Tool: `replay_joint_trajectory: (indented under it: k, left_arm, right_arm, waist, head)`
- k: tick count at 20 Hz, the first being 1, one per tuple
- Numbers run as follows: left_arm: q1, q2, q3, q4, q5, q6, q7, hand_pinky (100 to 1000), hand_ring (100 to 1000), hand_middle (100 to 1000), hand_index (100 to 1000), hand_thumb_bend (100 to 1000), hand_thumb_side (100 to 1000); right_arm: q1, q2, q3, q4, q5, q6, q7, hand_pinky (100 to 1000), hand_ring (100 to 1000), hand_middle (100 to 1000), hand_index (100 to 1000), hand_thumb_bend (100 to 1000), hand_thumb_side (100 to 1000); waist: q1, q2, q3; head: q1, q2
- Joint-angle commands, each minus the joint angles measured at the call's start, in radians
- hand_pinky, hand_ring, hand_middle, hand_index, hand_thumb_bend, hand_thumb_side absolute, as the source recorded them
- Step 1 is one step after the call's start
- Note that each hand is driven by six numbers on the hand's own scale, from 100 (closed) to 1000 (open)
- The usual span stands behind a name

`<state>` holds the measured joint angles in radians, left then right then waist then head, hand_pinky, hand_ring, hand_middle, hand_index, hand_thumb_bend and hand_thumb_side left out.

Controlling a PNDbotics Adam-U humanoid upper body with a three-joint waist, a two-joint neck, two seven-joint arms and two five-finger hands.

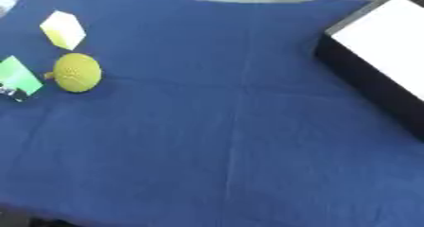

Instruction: Pick up the objects with one hand, pass them to the other hand, and then place them into the box on the other side of the table.

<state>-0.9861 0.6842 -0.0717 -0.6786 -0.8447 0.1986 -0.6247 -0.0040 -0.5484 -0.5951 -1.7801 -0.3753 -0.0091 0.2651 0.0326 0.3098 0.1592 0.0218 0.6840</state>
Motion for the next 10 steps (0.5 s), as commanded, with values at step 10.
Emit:
replay_joint_trajectory:
  k: [10]
  left_arm:
    - [-0.028,0.013,-0.008,0.003,-0.056,0.013,-0.003,833,807,740,644,591,182]
  right_arm:
    - [0.001,-0.02,0.002,-0.008,0.011,-0.005,0.01,883,1000,885,878,100,336]
  waist:
    - [-0.01,-0.007,-0.002]
  head:
    - [0.013,0.005]
